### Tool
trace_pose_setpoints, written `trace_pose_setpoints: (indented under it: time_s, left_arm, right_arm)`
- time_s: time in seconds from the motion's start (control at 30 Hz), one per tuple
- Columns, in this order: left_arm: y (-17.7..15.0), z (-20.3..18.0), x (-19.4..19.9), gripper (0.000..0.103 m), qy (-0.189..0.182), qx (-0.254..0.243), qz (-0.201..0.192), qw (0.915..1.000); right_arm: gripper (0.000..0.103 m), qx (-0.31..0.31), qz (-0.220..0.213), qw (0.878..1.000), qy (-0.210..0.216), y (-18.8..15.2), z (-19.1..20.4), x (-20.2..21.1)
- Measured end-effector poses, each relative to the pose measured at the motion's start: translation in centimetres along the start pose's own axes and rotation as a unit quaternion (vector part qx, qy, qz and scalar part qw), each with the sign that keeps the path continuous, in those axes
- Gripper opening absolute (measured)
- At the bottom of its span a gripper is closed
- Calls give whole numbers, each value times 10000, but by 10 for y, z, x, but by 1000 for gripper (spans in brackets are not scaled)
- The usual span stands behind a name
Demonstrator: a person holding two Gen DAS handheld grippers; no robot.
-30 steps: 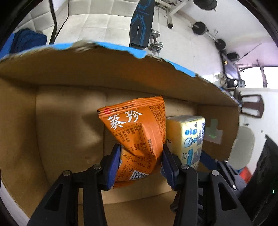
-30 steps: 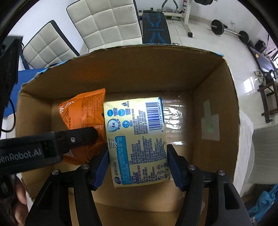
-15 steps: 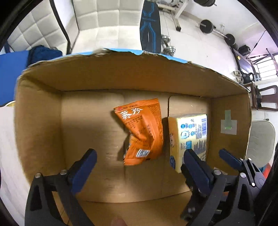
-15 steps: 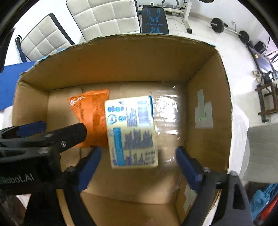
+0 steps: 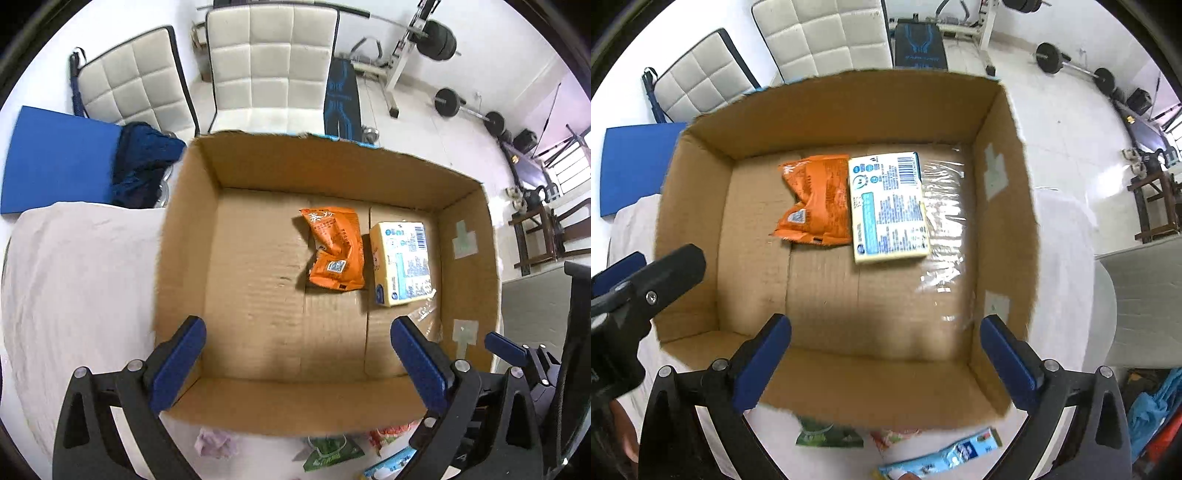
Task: Organize soft objects
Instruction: 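Grasp the lilac towel with the left tool while the right tool grasps the green wipes pack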
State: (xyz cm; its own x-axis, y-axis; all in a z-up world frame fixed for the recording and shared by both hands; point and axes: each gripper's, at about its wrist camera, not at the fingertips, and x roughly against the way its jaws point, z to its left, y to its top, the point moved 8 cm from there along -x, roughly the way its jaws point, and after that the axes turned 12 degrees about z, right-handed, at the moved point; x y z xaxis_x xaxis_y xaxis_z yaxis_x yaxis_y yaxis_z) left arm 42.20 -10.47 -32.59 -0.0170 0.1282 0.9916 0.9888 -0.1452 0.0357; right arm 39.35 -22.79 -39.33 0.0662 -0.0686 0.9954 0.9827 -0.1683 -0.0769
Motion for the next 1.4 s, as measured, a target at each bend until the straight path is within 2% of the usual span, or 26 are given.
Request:
trace_pose_setpoints:
  time_s: [0.13, 0.4, 0.6, 0.73, 0.83, 1.03, 1.07, 1.1, 1.17, 1.2, 1.33, 1.4]
  left_arm:
    - [-21, 2, 27, 102, 116, -131, -421, 9990]
    - [-69, 6, 71, 102, 214, -407, -758, 9961]
    - [-98, 17, 91, 102, 248, -489, -834, 9950]
    - [-119, 37, 87, 102, 195, -365, -692, 9967]
    - [-132, 50, 65, 102, 136, -340, -469, 9982]
    - [-143, 77, -18, 101, 180, -135, 333, 9992]
    - [-144, 81, -34, 96, 159, -126, 490, 9986]
    - [-143, 84, -50, 96, 183, -109, 634, 9978]
    - [-143, 89, -74, 91, 252, -128, 850, 9960]
    - [-143, 92, -87, 85, 293, -138, 962, 9948]
    - [-141, 98, -134, 84, 328, -136, 1453, 9887]
    - [-139, 99, -148, 82, 339, -147, 1562, 9870]
  right_arm:
    - [103, -7, -253, 9996, -87, -23, 8, 25]
    - [103, -61, -714, 9974, -27, -74, 29, 79]
    - [103, -170, -778, 9966, 209, -114, 40, 97]
    - [103, -369, -575, 9965, 474, -136, 37, 88]
    - [103, -440, -302, 9969, 578, -147, 37, 59]
    - [101, -288, 387, 9965, 687, -145, 53, -25]
    - [96, -252, 491, 9961, 689, -143, 57, -41]
    - [84, -239, 581, 9956, 690, -141, 59, -52]
    - [68, -135, 829, 9949, 564, -137, 65, -79]
    - [65, -119, 908, 9944, 533, -136, 67, -88]
    - [64, -84, 1072, 9933, 414, -131, 71, -117]
    - [64, -129, 1149, 9927, 349, -128, 71, -127]
